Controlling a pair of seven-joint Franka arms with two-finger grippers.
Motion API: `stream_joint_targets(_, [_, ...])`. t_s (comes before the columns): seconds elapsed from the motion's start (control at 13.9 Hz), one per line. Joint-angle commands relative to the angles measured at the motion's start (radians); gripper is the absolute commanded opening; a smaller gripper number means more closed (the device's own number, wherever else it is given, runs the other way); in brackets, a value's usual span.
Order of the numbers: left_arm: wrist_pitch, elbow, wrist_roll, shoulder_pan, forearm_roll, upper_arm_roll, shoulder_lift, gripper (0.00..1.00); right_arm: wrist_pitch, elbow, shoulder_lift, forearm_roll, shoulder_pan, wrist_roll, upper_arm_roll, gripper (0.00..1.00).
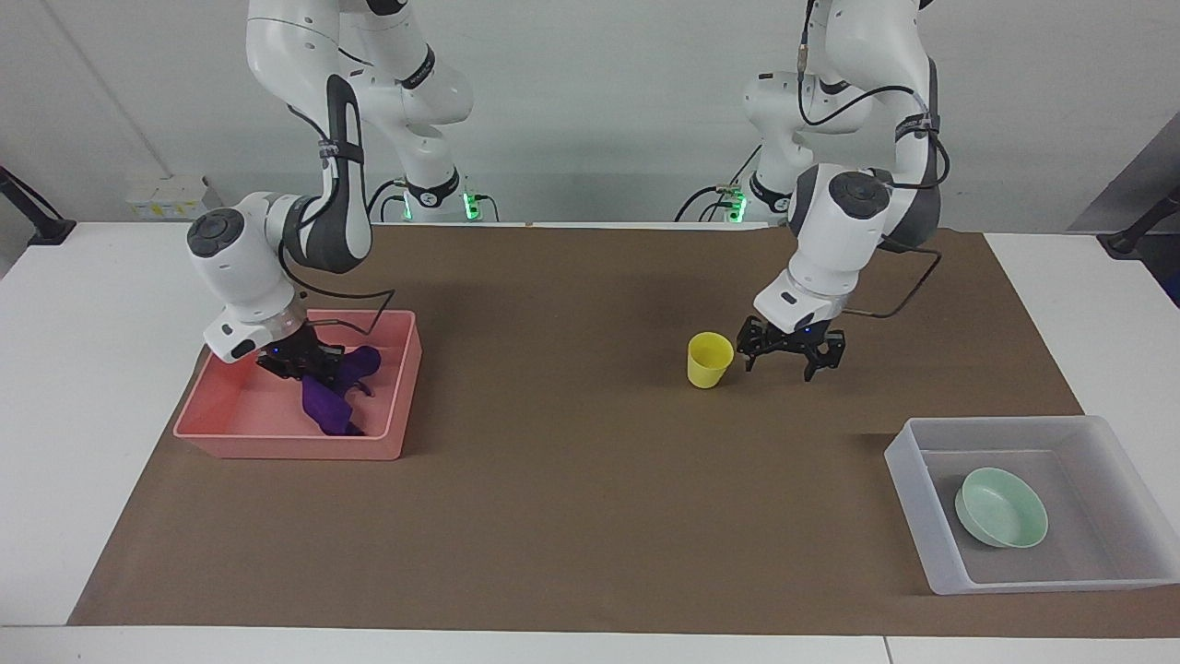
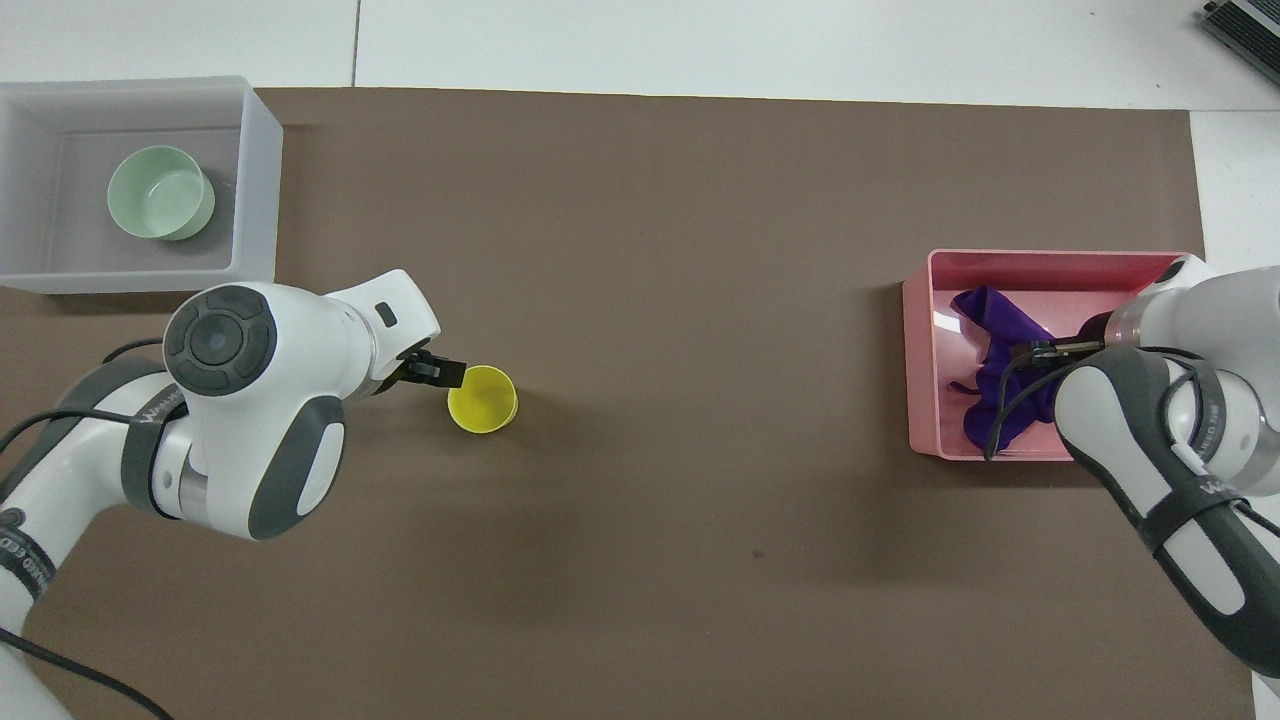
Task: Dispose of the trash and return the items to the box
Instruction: 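Reach the left gripper to the yellow cup and grasp its rim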
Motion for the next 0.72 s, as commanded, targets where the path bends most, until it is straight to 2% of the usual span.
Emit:
stream_joint_targets(0.0, [0.123, -0.113, -0.081, -0.055, 0.017, 0.015, -0.040, 1.00, -0.047, 0.019, -0.054, -0.005, -0.003, 0.004, 0.011, 1.00])
stream_joint_targets(0.07, [0.142, -0.116, -0.103, -0.063, 0.017, 0.013, -0.033, 1.00, -0.088, 0.026, -0.082, -0.006, -0.001, 0.021, 0.014, 1.00])
stream_joint_targets(0.22, [0.148, -0.118, -0.176, -0.077, 0.017, 0.013, -0.025, 0.63, -0.186, 0.083, -0.102, -0.006, 0.001, 0.057, 0.025, 1.00])
stream_joint_targets(0.36, [0.146, -0.118, -0.279, -0.089, 0.017, 0.013, -0.019, 0.10, -0.268, 0.141, -0.108, -0.019, 0.048, 0.146, 0.023, 1.00])
stream_joint_targets(0.43, [0.145, -0.118, -0.285, -0.089, 0.017, 0.013, -0.019, 0.00, -0.292, 0.164, -0.122, -0.046, 0.060, 0.180, 0.025, 1.00])
stream_joint_targets(0.65, [0.127, -0.108, -0.288, -0.089, 0.017, 0.013, -0.019, 0.00, -0.444, 0.256, -0.156, -0.057, 0.059, 0.217, 0.027, 1.00])
